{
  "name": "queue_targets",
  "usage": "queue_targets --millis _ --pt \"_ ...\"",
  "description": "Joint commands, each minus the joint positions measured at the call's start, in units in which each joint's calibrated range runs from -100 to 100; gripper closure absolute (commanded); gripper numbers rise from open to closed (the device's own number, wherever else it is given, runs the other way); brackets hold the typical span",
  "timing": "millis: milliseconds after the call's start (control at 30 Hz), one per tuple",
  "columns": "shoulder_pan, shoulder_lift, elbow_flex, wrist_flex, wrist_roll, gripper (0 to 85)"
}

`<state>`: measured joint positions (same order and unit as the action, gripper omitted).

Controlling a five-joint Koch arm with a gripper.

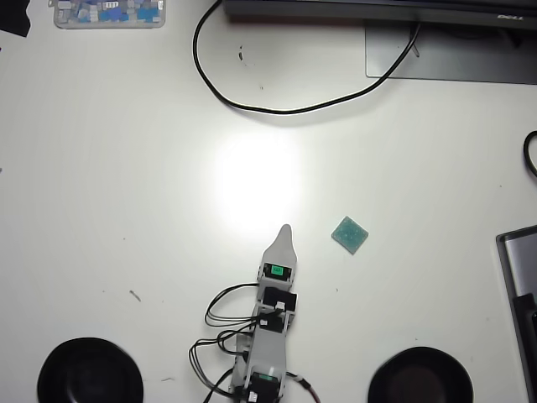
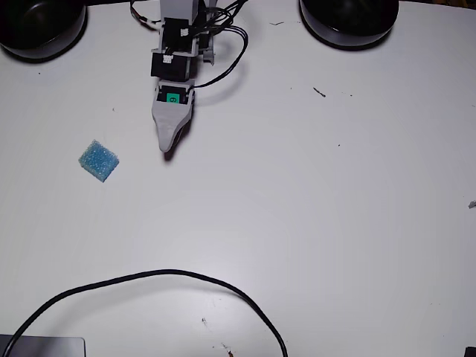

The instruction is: Grab the Blue cube

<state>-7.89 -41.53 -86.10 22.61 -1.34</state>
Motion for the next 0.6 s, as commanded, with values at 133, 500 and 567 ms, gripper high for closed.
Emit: queue_targets --millis 133,500,567 --pt "0.00 -0.15 0.83 2.31 -0.05 36.7" --pt "0.00 -0.15 0.83 2.31 -0.29 36.5" --pt "0.00 -0.15 0.83 2.39 -0.29 36.5"
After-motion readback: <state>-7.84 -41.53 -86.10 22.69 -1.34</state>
